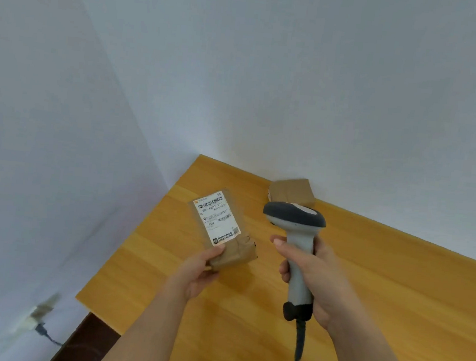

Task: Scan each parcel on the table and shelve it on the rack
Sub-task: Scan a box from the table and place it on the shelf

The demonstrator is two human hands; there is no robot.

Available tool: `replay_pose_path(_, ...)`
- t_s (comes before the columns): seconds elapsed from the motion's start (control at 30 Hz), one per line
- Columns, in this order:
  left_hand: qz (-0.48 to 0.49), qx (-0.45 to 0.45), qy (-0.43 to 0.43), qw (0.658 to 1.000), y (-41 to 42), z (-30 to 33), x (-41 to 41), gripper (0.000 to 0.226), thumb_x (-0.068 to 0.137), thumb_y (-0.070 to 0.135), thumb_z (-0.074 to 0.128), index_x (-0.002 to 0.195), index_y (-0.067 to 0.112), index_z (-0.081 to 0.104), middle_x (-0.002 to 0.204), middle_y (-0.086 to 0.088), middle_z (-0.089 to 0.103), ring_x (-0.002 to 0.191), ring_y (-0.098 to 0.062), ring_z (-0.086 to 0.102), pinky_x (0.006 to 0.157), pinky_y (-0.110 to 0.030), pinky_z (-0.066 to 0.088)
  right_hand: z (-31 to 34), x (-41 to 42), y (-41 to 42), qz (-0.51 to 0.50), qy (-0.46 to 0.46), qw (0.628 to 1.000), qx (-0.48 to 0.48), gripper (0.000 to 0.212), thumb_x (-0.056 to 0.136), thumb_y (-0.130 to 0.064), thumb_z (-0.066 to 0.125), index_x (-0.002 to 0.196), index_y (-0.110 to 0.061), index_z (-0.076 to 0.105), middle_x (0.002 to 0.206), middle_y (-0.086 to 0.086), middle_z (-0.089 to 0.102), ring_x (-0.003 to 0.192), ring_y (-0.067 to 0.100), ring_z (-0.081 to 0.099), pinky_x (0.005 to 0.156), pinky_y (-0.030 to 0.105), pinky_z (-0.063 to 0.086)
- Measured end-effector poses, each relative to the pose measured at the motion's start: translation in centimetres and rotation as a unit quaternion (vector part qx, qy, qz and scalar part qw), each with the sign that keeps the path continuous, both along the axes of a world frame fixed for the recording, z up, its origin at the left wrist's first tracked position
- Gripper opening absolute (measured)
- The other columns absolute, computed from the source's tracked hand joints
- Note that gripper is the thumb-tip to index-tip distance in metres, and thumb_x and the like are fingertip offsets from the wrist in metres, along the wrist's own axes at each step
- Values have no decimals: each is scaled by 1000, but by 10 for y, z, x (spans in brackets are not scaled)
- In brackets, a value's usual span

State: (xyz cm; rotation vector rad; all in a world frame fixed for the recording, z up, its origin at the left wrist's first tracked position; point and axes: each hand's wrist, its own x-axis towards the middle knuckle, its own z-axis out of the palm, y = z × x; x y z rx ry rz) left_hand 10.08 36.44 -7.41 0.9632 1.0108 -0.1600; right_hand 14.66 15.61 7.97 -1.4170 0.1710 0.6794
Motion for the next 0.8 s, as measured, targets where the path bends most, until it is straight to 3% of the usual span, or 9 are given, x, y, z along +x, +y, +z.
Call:
replay_pose_path(0.23, 124, -10, -120, 985, -18, 63, -100, 64, 66, 33, 85, 122, 13, 61, 115, -13, 63, 101, -28, 61, 92, -41, 53, 12, -57, 0, 66, 5, 993, 94, 26, 87, -10, 72, 111, -14, 64, 106, 6, 74, 58, 14, 57, 60, 32, 49)
replay_pose_path(0.37, 164, -3, -176, 971, -44, 93, -183, 92, 33, 39, 101, 117, 19, 69, 111, -5, 71, 101, -22, 66, 89, -38, 53, 15, -109, 3, 105, -6, 987, 121, 35, 85, -11, 75, 117, -14, 61, 105, 1, 74, 52, 10, 51, 54, 27, 47)
replay_pose_path(0.5, 218, 16, -222, 950, -64, 118, -283, 74, 38, 40, 99, 106, 22, 77, 117, -5, 70, 106, -19, 67, 101, -39, 47, 28, -180, 14, 195, -16, 970, 141, 40, 82, -9, 78, 117, -17, 61, 99, -8, 73, 51, 9, 49, 53, 23, 48)
replay_pose_path(0.67, 285, 76, -225, 929, -88, 143, -401, 97, 39, 48, 97, 125, 20, 63, 125, -5, 67, 114, -19, 62, 100, -39, 48, 43, -283, 20, 308, -19, 937, 163, 38, 84, -4, 74, 116, -17, 60, 101, -5, 75, 52, 7, 52, 52, 23, 47)
replay_pose_path(0.8, 375, 81, -241, 891, -121, 151, -511, 108, 36, 57, 95, 130, 18, 61, 130, -11, 64, 122, -28, 60, 98, -43, 49, 52, -377, 19, 376, -11, 909, 177, 36, 86, 0, 69, 116, -17, 61, 103, -2, 76, 54, 9, 52, 53, 23, 47)
